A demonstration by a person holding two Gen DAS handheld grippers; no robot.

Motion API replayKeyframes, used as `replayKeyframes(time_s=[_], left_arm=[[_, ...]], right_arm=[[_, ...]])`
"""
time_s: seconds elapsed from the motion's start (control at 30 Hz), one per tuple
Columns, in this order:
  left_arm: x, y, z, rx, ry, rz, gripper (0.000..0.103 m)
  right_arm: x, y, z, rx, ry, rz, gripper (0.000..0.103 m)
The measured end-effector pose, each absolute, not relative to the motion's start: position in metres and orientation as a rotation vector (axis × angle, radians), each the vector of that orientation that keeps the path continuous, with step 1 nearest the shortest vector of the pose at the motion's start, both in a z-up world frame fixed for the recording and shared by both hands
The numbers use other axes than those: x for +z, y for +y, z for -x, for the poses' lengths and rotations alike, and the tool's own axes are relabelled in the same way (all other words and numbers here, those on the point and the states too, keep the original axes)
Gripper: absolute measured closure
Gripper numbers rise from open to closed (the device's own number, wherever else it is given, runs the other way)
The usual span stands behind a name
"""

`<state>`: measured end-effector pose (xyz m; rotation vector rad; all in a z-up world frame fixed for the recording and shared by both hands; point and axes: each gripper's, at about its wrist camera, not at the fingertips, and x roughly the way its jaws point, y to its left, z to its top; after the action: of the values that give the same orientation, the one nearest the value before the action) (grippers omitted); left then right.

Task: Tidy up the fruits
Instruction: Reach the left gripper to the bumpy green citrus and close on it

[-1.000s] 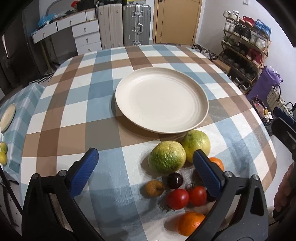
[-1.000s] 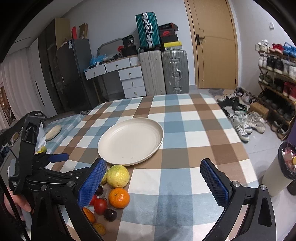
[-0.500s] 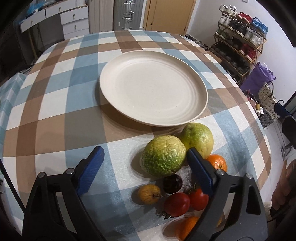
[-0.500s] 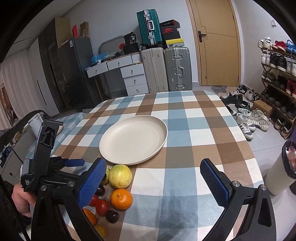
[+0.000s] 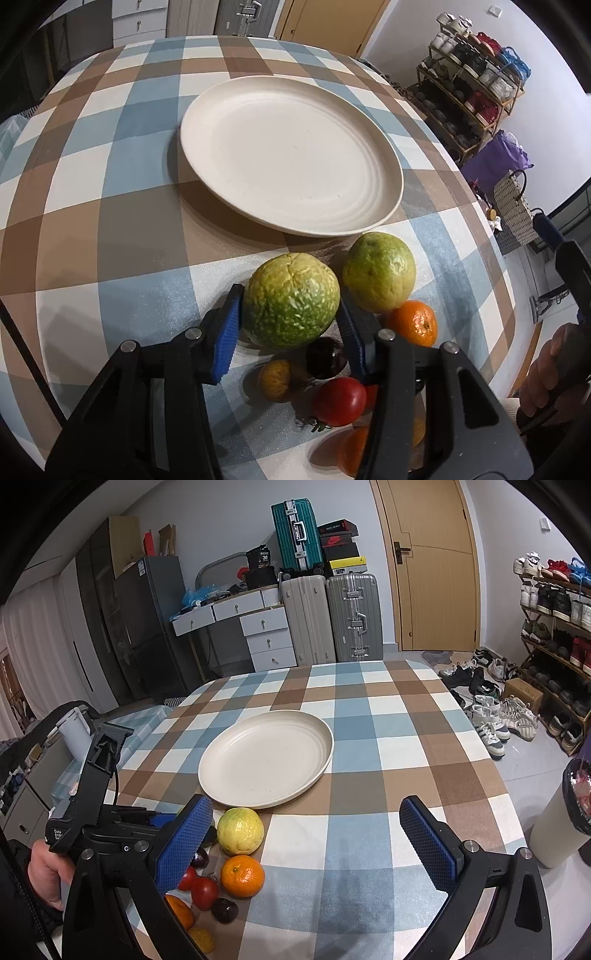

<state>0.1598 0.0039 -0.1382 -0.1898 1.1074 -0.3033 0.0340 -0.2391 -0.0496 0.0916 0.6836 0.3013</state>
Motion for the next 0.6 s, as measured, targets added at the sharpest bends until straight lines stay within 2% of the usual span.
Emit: replayKeyframes(time_s=[0.6], left_arm=[[-0.104, 0.014, -0.141, -0.296, 1.001, 0.180, 0.057]], right_arm=[[-0.057, -0.241, -0.037, 0.311, 0.720, -0.115, 0.000]])
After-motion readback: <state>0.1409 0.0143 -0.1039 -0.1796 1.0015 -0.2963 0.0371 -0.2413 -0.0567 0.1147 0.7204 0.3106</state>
